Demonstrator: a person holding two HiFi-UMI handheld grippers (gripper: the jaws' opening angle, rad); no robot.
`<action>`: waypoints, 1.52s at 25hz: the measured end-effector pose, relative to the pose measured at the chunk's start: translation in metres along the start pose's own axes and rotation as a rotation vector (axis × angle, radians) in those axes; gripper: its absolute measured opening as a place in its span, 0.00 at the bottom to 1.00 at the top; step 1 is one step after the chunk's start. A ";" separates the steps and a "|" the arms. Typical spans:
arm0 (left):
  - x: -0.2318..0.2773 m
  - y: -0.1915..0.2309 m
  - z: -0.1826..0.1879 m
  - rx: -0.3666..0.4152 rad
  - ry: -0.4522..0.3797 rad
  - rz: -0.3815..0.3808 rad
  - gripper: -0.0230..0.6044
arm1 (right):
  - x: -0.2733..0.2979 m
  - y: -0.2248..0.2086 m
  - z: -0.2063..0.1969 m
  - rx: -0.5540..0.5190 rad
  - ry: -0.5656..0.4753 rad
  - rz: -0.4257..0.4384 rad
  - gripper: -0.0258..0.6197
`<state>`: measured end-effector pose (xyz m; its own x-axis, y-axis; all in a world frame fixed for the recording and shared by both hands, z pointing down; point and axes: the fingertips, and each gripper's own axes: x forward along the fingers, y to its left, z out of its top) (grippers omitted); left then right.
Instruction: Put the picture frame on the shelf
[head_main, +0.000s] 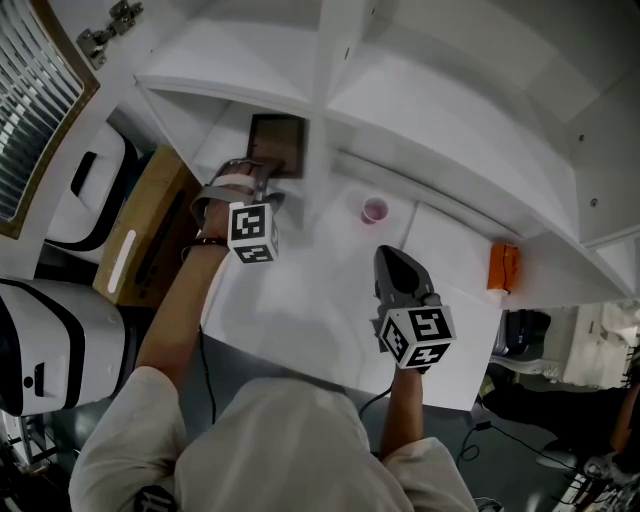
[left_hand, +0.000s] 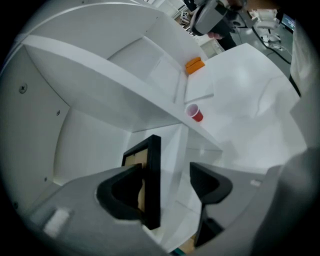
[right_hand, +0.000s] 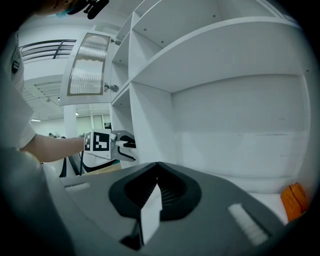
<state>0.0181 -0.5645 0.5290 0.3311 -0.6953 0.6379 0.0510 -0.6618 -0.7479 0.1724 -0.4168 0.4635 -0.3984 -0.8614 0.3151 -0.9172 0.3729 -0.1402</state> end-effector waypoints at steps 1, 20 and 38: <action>0.001 0.000 0.000 0.000 0.002 0.000 0.52 | 0.000 0.000 0.000 0.001 0.001 0.001 0.05; -0.018 0.007 0.001 -0.132 -0.060 0.096 0.66 | -0.013 0.013 0.006 0.007 -0.014 0.013 0.05; -0.094 -0.028 -0.015 -0.372 -0.107 0.117 0.59 | -0.030 0.060 0.038 -0.081 -0.076 0.060 0.05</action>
<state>-0.0290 -0.4844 0.4930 0.4121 -0.7516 0.5151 -0.3310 -0.6502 -0.6839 0.1298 -0.3822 0.4098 -0.4544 -0.8590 0.2360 -0.8900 0.4490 -0.0792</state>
